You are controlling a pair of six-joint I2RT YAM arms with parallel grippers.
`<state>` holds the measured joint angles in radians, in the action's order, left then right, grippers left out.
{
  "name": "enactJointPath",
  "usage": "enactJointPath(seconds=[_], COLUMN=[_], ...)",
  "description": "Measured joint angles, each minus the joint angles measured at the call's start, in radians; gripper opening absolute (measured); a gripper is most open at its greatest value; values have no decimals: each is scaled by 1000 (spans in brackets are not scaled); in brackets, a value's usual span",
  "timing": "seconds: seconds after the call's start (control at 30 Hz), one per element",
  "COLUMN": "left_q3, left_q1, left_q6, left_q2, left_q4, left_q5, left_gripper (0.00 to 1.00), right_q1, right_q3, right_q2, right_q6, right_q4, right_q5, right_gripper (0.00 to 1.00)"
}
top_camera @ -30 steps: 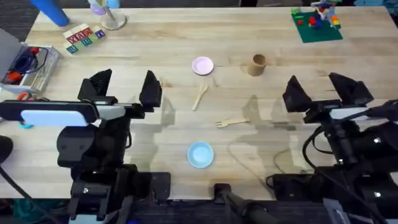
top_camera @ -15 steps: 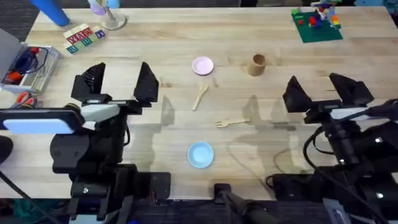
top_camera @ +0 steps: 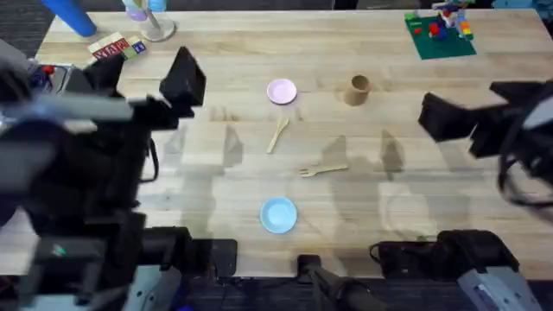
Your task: Pick up a utensil and set it on the pink plate, then put the other utensil in the container.
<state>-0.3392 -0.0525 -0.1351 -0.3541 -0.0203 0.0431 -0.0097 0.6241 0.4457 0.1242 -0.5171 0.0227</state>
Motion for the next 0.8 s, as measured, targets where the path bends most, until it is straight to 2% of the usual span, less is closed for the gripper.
enactJointPath(seconds=[0.1, 0.27, 0.47, 0.67, 0.8], left_q3=[-141, -449, -812, -1083, -1130], left_q1=[0, 0, 0, 0, 0], left_q6=[35, 118, 159, 181, 181], left_q2=[-148, -414, -666, -863, -914], left_q4=[109, 369, 695, 941, 981], left_q5=[35, 104, 157, 173, 174], left_gripper=[991, 991, 993, 993, 994], right_q1=[0, 0, -2, -2, -2], right_q3=[145, 389, 634, 783, 788], right_q2=[147, 383, 606, 741, 749], right_q6=[8, 13, 15, 15, 15], right_q4=[-95, -279, -495, -634, -636], right_q5=[3, 44, 104, 124, 125], right_gripper=[995, 995, 996, 995, 995])
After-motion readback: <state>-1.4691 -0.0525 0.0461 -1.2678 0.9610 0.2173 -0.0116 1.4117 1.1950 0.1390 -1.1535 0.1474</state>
